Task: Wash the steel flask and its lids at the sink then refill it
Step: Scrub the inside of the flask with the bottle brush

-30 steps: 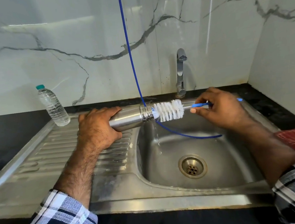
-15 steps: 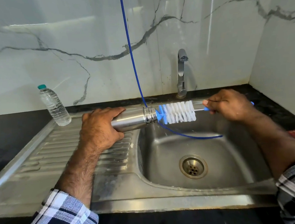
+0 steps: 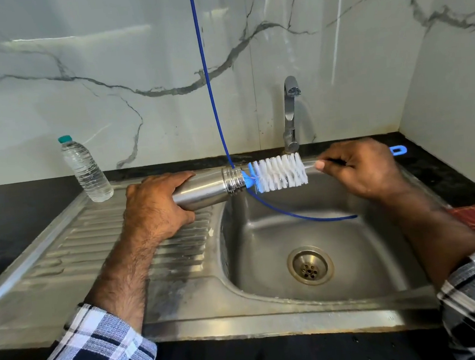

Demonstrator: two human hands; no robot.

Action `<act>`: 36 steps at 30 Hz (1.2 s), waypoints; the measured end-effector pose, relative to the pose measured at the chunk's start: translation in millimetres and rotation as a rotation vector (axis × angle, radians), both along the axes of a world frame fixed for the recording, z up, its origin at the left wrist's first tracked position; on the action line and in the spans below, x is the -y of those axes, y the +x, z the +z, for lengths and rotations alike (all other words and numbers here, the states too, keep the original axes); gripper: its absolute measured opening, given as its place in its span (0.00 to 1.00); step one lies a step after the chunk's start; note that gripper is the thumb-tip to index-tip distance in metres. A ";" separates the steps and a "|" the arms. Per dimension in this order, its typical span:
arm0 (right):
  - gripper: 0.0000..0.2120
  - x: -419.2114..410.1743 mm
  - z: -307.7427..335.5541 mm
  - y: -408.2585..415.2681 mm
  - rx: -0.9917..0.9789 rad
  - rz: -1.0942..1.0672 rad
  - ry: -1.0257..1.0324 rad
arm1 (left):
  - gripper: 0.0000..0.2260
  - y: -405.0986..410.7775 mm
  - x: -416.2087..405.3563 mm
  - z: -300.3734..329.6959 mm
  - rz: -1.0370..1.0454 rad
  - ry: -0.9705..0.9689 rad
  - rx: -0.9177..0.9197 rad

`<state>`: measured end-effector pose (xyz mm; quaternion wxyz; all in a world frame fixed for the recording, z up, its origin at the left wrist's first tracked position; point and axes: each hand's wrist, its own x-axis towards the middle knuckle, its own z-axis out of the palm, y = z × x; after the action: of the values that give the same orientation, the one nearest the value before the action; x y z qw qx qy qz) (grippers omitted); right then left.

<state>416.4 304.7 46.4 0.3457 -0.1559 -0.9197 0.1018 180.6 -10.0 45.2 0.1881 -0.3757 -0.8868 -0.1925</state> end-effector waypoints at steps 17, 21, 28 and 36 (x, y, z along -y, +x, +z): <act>0.06 -28.9 -6.8 1.0 0.328 0.005 -0.144 | 0.41 -4.2 5.5 -0.3 -0.029 -0.062 -0.062; 0.08 -29.9 -9.8 -1.5 -0.065 0.077 0.313 | 0.41 -5.5 7.6 1.3 -0.046 -0.005 -0.005; 0.05 -20.7 2.2 7.9 0.541 0.145 -0.450 | 0.41 -8.6 10.8 1.6 -0.066 -0.006 -0.111; 0.10 -13.6 -7.0 -8.0 0.456 -0.018 -0.138 | 0.42 -15.0 16.4 2.9 -0.016 -0.040 -0.072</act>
<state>408.5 318.3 39.4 0.1182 -0.2065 -0.9634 0.1235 165.6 -26.4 48.1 0.2110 -0.3933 -0.8800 -0.1626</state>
